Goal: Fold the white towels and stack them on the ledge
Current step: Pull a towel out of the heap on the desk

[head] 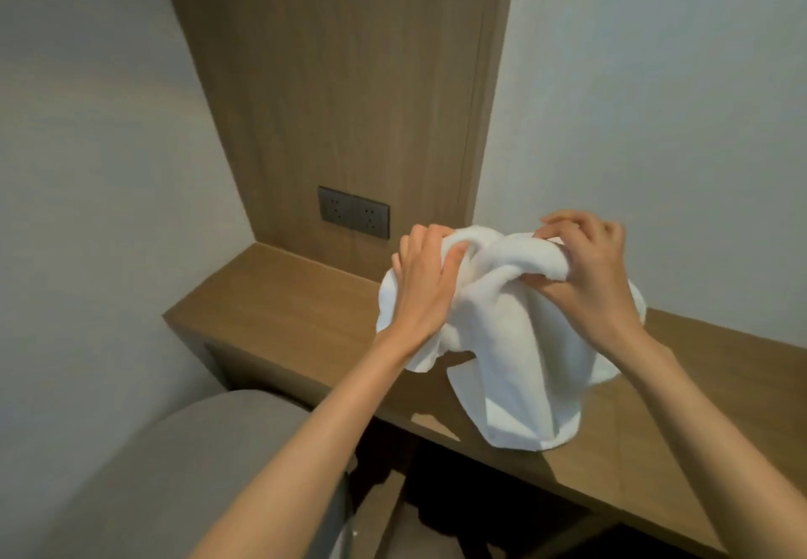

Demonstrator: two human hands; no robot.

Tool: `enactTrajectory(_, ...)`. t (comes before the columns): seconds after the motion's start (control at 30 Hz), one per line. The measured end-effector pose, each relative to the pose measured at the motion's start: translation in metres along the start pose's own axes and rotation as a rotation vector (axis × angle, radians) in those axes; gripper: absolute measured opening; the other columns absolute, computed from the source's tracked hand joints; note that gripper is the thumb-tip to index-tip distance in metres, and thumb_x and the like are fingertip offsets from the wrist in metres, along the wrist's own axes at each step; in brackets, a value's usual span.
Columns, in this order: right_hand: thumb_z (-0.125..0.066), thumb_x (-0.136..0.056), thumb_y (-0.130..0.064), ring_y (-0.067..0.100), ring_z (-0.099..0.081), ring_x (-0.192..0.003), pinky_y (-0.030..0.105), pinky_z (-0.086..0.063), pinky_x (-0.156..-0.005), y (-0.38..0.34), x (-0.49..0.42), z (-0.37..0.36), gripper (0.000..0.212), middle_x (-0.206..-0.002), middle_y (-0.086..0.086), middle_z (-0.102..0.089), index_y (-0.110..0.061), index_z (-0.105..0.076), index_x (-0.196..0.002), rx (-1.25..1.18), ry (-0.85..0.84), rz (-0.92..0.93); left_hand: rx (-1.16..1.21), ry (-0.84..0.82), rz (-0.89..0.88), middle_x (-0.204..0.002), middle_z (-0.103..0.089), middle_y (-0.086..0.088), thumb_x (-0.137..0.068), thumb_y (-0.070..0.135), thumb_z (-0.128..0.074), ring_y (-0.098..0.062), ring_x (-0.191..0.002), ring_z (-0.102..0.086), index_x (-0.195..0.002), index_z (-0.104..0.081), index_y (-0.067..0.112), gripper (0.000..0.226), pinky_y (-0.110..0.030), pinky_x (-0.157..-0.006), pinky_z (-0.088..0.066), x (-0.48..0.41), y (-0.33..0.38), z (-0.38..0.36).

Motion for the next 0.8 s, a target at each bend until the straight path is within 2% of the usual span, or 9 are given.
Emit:
enactTrajectory(0.07, -0.071, -0.081, -0.025, 0.027, -0.036, -0.105, 0.024, -0.023, -0.083, 0.03, 0.003, -0.002, 0.029, -0.126, 0.006, -0.051, -0.016, -0.062, -0.107, 0.124, -0.007, -0.067, 0.067, -0.11, 0.03, -0.106, -0.036, 0.007, -0.099, 0.036, -0.043, -0.01, -0.099, -0.031, -0.108, -0.046, 0.029, 0.012, -0.026, -0.089, -0.027, -0.009, -0.007, -0.035)
enactTrajectory(0.13, -0.068, -0.085, -0.027, 0.028, -0.029, -0.119, 0.035, -0.022, -0.093, 0.068, 0.016, -0.018, 0.042, -0.144, 0.006, -0.037, -0.022, -0.055, -0.124, 0.265, -0.091, -0.224, 0.055, -0.307, 0.075, -0.119, -0.031, 0.0, -0.096, 0.034, -0.051, -0.018, -0.114, -0.03, -0.128, -0.044, 0.023, 0.034, -0.031, -0.102, -0.028, -0.005, -0.023, -0.075)
enactTrajectory(0.23, -0.064, -0.087, -0.036, 0.037, -0.015, -0.135, 0.048, -0.019, -0.108, 0.125, 0.059, -0.057, 0.066, -0.158, 0.009, -0.006, -0.033, -0.03, -0.144, 0.405, -0.384, -0.515, -0.015, -0.58, 0.136, -0.138, -0.018, -0.009, -0.091, 0.026, -0.059, -0.027, -0.131, -0.018, -0.147, -0.023, 0.024, 0.066, -0.037, -0.11, -0.019, 0.025, -0.059, -0.122)
enactTrajectory(0.33, -0.063, -0.088, -0.04, 0.044, 0.001, -0.143, 0.056, -0.016, -0.112, 0.158, 0.115, -0.104, 0.086, -0.158, 0.012, 0.017, -0.041, -0.003, -0.15, 0.283, -0.679, -0.697, -0.148, -0.772, 0.22, -0.157, 0.007, -0.006, -0.09, 0.034, -0.06, -0.032, -0.143, 0.006, -0.15, -0.009, 0.036, 0.078, -0.045, -0.115, -0.009, 0.067, -0.108, -0.151)
enactTrajectory(0.43, -0.066, -0.086, -0.043, 0.037, 0.018, -0.144, 0.056, -0.001, -0.114, 0.169, 0.163, -0.149, 0.103, -0.156, 0.019, 0.02, -0.035, 0.014, -0.15, 0.164, -0.904, -0.758, -0.275, -0.945, 0.249, -0.157, 0.022, -0.004, -0.089, 0.042, -0.06, -0.035, -0.143, 0.022, -0.15, 0.003, 0.04, 0.087, -0.047, -0.116, 0.003, 0.099, -0.145, -0.174)
enactTrajectory(0.5, -0.068, -0.083, -0.044, 0.035, 0.029, -0.14, 0.058, 0.008, -0.113, 0.173, 0.183, -0.171, 0.11, -0.156, 0.017, 0.021, -0.029, 0.018, -0.149, 0.146, -0.971, -0.756, -0.296, -1.003, 0.258, -0.157, 0.024, -0.005, -0.088, 0.045, -0.061, -0.033, -0.143, 0.022, -0.149, 0.007, 0.038, 0.092, -0.045, -0.116, 0.007, 0.112, -0.159, -0.187)
enactTrajectory(0.57, -0.07, -0.082, -0.042, 0.035, 0.033, -0.138, 0.059, 0.01, -0.111, 0.182, 0.192, -0.185, 0.113, -0.155, 0.018, 0.024, -0.026, 0.02, -0.149, 0.156, -0.981, -0.744, -0.241, -1.014, 0.298, -0.158, 0.02, -0.004, -0.086, 0.044, -0.064, -0.03, -0.145, 0.015, -0.15, 0.008, 0.035, 0.096, -0.045, -0.119, 0.002, 0.118, -0.171, -0.201)
enactTrajectory(0.67, -0.069, -0.084, -0.032, 0.038, 0.029, -0.14, 0.06, 0.003, -0.112, 0.207, 0.189, -0.196, 0.111, -0.154, 0.019, 0.025, -0.029, 0.02, -0.149, 0.181, -0.997, -0.777, -0.21, -0.997, 0.338, -0.16, 0.01, -0.001, -0.085, 0.041, -0.066, -0.024, -0.147, 0.006, -0.151, 0.008, 0.028, 0.1, -0.042, -0.119, -0.005, 0.119, -0.181, -0.222)
enactTrajectory(0.8, -0.066, -0.084, -0.022, 0.042, 0.023, -0.141, 0.063, -0.011, -0.112, 0.25, 0.179, -0.202, 0.107, -0.154, 0.009, 0.031, -0.041, 0.019, -0.147, 0.19, -0.989, -0.825, -0.199, -0.915, 0.338, -0.16, 0.006, -0.001, -0.088, 0.038, -0.064, -0.017, -0.147, 0.008, -0.151, 0.009, 0.022, 0.098, -0.04, -0.119, -0.001, 0.105, -0.173, -0.252)
Point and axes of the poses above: each hand's wrist, its own x-axis away from the middle knuckle, its own z-axis out of the back of the hand, y = z × x, the point moved 10 cm from there along -x, towards the middle knuckle
